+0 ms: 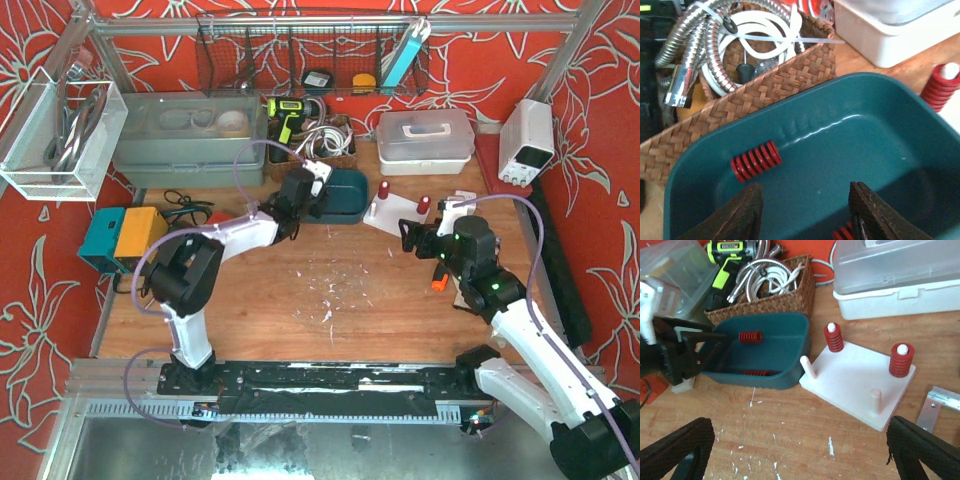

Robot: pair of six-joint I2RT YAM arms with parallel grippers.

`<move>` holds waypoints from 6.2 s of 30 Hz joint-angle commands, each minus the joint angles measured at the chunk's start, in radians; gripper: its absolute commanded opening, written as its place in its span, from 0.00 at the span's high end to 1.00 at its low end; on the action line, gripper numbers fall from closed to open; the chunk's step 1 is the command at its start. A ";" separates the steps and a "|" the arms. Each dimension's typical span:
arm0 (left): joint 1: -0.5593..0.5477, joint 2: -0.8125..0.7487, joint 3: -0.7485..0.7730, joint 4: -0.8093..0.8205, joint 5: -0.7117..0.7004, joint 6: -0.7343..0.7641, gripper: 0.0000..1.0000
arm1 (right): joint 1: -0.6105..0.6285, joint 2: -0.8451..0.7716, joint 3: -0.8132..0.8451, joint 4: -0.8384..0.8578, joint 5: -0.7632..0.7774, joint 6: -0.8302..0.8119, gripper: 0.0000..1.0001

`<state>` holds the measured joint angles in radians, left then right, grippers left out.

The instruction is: Install the large spring

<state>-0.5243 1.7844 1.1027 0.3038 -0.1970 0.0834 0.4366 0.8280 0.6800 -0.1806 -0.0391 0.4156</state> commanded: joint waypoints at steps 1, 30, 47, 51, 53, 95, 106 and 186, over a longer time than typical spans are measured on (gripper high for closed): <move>0.063 0.127 0.182 -0.189 0.117 0.148 0.50 | 0.002 -0.023 -0.018 0.053 0.060 0.022 0.05; 0.188 0.393 0.370 -0.191 0.186 0.787 0.58 | 0.002 0.014 -0.023 0.068 0.077 0.025 0.04; 0.201 0.515 0.461 -0.255 0.192 0.831 0.56 | 0.002 0.013 -0.025 0.070 0.093 0.023 0.03; 0.202 0.530 0.475 -0.308 0.207 0.830 0.58 | 0.002 0.018 -0.025 0.072 0.091 0.026 0.03; 0.202 0.519 0.468 -0.326 0.222 0.823 0.64 | 0.001 0.024 -0.026 0.074 0.087 0.027 0.03; 0.206 0.389 0.391 -0.268 0.322 0.729 0.86 | 0.001 0.018 -0.030 0.081 0.087 0.033 0.03; 0.160 0.155 0.179 0.040 0.332 0.543 0.91 | 0.002 0.026 -0.026 0.078 0.076 0.045 0.02; -0.497 -0.444 -0.857 1.014 -0.089 0.237 0.95 | 0.269 0.492 0.187 -0.043 -0.721 0.022 0.52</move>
<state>-1.0210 1.3540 0.2379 1.2041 -0.2527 0.2996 0.6956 1.3216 0.8898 -0.1715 -0.7097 0.4549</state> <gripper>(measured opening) 0.308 0.488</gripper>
